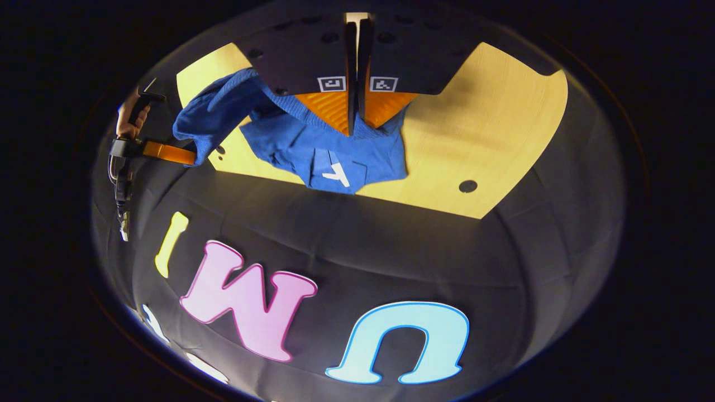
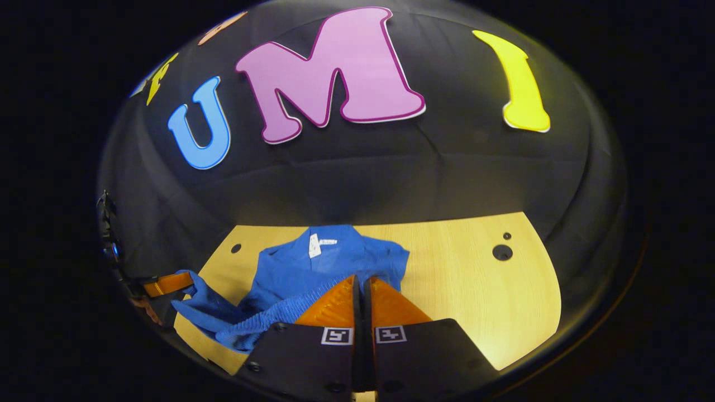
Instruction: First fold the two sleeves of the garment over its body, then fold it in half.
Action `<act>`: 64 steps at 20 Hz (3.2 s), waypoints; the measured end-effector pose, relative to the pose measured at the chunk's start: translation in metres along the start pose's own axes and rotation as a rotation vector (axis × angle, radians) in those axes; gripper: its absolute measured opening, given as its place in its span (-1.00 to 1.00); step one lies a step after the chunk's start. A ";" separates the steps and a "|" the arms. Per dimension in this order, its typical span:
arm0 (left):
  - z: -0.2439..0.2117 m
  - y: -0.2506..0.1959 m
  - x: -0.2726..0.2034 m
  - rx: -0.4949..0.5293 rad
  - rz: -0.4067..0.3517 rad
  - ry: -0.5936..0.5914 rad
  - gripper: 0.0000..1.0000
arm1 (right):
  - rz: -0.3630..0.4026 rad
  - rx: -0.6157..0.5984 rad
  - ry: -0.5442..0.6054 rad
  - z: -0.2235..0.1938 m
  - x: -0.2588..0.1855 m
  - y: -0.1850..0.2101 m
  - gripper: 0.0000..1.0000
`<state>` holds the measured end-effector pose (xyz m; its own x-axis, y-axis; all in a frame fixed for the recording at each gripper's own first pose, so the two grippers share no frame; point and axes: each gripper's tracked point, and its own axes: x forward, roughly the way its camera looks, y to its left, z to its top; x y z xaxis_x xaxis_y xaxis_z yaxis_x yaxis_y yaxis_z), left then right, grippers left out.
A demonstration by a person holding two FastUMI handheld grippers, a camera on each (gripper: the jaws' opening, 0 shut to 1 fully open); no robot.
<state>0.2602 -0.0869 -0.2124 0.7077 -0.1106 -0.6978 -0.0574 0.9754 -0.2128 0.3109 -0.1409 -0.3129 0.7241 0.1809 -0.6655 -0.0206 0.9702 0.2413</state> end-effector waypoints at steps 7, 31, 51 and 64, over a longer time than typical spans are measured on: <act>0.067 0.033 0.107 -0.012 0.042 -0.157 -1.00 | -0.049 -0.007 -0.072 0.051 0.089 -0.029 -0.99; 0.093 0.053 0.166 0.225 0.123 -0.313 0.67 | -0.233 -0.044 -0.142 -0.013 0.127 -0.062 0.96; 0.026 0.011 -0.144 0.124 0.001 -0.531 0.62 | -0.254 -0.058 -0.402 -0.030 -0.180 0.069 0.93; -0.052 0.007 -0.285 0.138 0.008 -0.523 0.63 | -0.203 -0.160 -0.466 -0.092 -0.336 0.125 0.91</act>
<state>0.0213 -0.0588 -0.0506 0.9658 -0.0281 -0.2577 0.0042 0.9957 -0.0928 0.0018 -0.0656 -0.1241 0.9532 -0.0682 -0.2946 0.0730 0.9973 0.0053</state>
